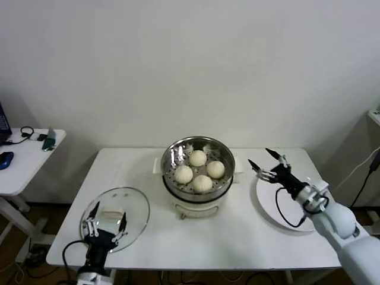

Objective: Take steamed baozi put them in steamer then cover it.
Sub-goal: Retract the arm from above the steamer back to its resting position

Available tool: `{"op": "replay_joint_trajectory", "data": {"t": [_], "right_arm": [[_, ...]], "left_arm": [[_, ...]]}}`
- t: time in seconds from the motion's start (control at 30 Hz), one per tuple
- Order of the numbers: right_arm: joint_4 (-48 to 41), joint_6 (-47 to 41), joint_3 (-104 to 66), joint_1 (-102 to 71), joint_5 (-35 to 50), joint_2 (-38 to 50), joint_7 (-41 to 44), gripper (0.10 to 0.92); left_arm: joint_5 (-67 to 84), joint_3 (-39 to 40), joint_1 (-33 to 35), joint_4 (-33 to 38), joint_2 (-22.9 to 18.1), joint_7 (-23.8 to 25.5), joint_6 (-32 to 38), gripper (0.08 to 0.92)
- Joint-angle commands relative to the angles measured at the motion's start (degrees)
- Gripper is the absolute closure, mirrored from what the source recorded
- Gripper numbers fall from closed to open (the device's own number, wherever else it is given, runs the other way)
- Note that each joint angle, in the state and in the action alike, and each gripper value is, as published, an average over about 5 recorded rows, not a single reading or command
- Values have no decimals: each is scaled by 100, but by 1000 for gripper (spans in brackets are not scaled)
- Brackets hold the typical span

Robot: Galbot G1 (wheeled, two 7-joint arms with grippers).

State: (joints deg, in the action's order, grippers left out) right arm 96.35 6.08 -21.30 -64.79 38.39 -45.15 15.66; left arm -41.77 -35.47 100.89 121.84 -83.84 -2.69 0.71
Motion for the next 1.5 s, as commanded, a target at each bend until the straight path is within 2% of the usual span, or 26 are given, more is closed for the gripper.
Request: {"op": "replay_joint_trajectory", "data": {"t": [0.03,0.27,0.6,1.03,1.5], "right_arm": [[488,-1,-1834,-1845,-500,-1269,-150,203],[431,35,-1880,-1973,-681,-1556,-143,203],[357,72,-2108,-2146,-801,-1705,-35,203],[260,110,-2263,-2200,-898,-1789,140,203],[184,165,-2296,-2286,-1085,-1946,308,203]], "left_arm": [[-4234,-95,9,-358,39,312,-83,177],[-5433,-85,-803,-1451,26,-74,-34,177],[-5495,-242,-1644,-2479,173,-103,17,177],[-5268,-270,-2114,-3000,268,-253,-34,177],[-5070,-214,-2405,-3179,327,-388,-96,177]]}}
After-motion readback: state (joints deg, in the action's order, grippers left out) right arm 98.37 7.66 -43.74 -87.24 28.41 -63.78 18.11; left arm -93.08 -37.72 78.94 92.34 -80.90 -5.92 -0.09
